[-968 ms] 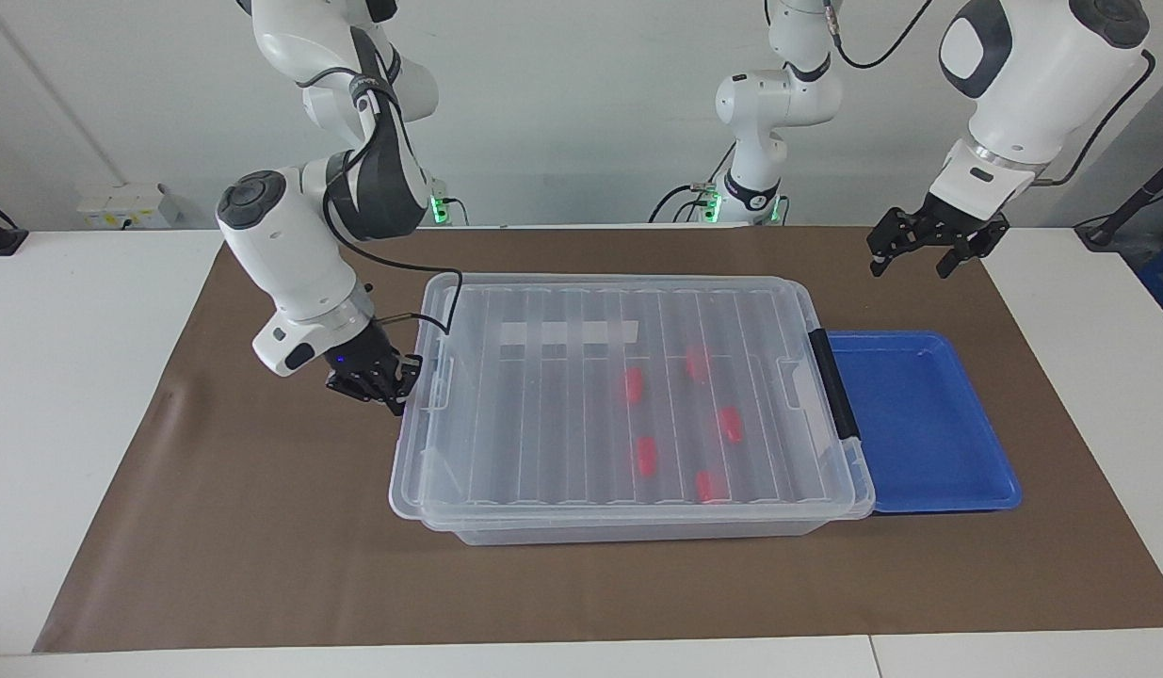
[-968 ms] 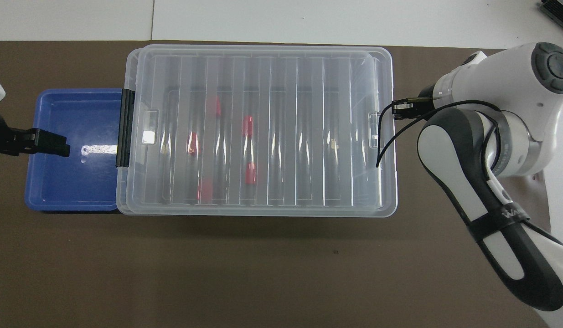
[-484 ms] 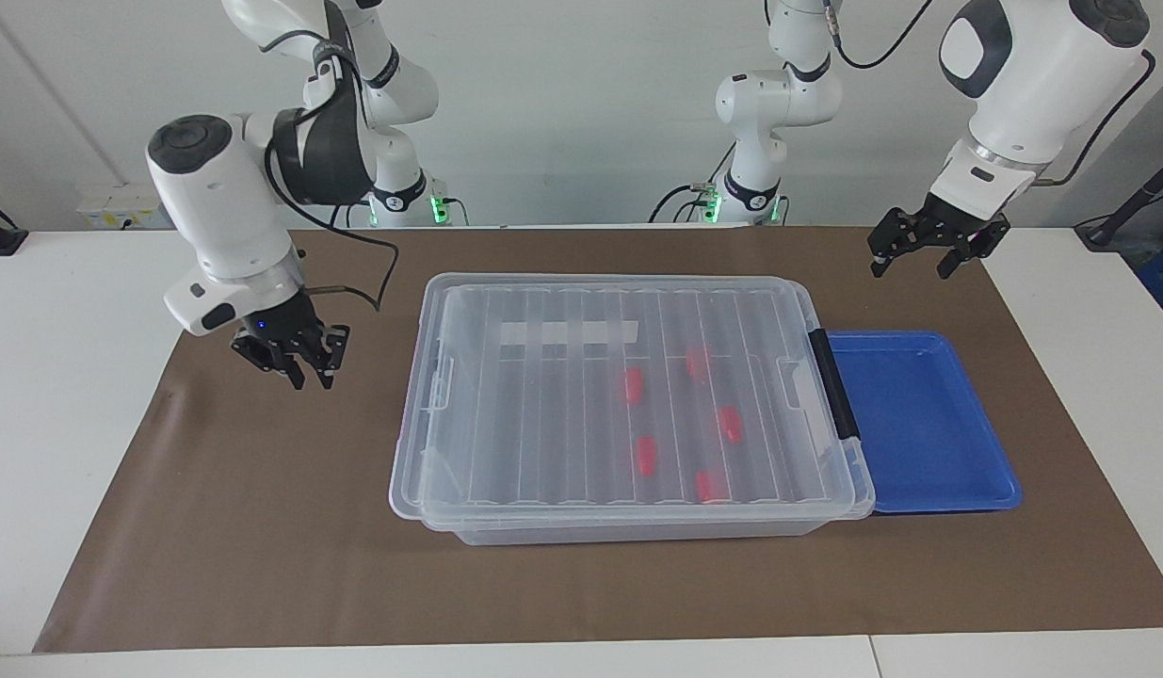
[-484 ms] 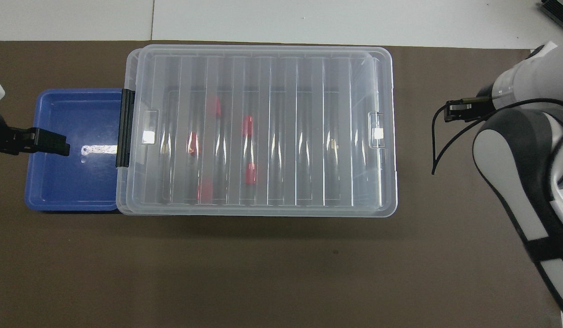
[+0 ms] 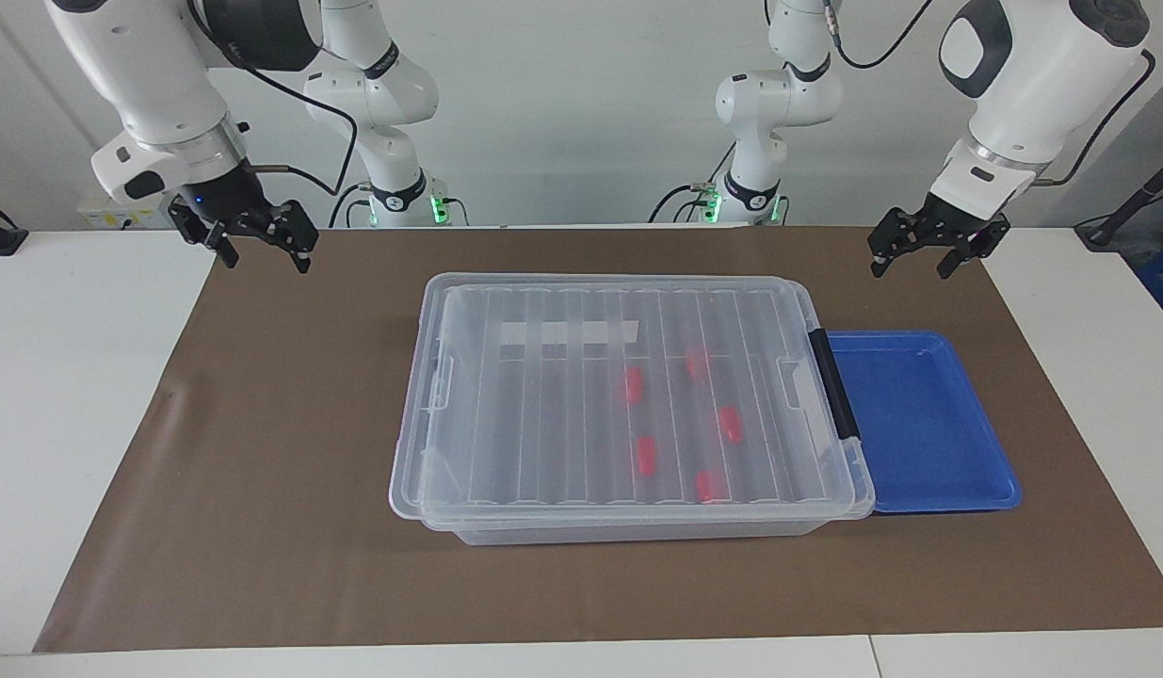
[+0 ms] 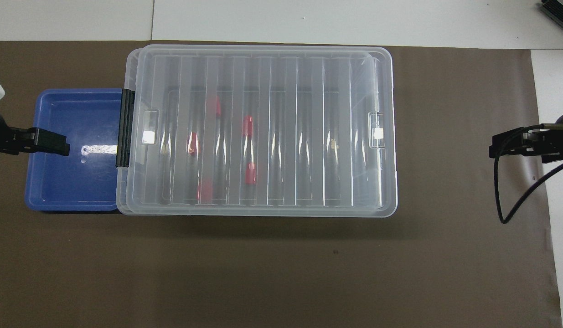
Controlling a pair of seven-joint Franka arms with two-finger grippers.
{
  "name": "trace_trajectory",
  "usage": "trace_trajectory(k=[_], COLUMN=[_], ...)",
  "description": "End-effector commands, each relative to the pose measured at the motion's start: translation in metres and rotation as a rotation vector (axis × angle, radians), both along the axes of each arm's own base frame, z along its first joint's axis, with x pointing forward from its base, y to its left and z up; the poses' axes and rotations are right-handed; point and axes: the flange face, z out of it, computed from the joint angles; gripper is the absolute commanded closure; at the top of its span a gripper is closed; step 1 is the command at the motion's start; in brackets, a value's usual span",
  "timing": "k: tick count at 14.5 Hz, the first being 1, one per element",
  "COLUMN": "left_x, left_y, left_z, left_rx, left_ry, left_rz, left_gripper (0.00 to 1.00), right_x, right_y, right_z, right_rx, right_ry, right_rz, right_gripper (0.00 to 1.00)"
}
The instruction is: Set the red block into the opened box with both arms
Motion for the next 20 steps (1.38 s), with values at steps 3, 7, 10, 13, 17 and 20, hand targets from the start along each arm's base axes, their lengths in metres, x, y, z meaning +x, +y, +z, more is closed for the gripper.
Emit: trace_trajectory(k=[3, 7, 10, 13, 17, 20], left_x=[-0.0076, -0.0074, -0.0078, -0.0077, -0.0083, -0.0085], left_y=[0.0024, 0.0024, 0.0023, 0.0025, 0.0024, 0.0016], left_z=[0.0004, 0.0016, 0.0019, 0.0013, 0.0007, 0.0004], left_rx=[-0.016, -0.016, -0.015, -0.014, -0.015, -0.015], left_ry=[-0.01, -0.005, -0.002, -0.002, -0.001, -0.002], left_rz=[0.01, 0.01, 0.01, 0.01, 0.01, 0.009], left_gripper=[0.0, 0.0, 0.0, 0.0, 0.0, 0.0], right_x=[0.0014, -0.0017, -0.0005, 0.001, 0.001, 0.002], right_y=[-0.0015, -0.0026, -0.0025, -0.0007, -0.0002, 0.001], right_z=[0.0009, -0.0001, 0.0025, 0.0042, 0.0054, 0.0054], right_rx=[-0.053, -0.009, 0.006, 0.006, 0.002, 0.005], right_ry=[0.033, 0.055, 0.048, 0.034, 0.028, 0.02], right_rz=[0.095, 0.088, 0.085, 0.071, 0.064, 0.065], right_gripper=[0.0, 0.0, 0.0, 0.0, 0.0, 0.0])
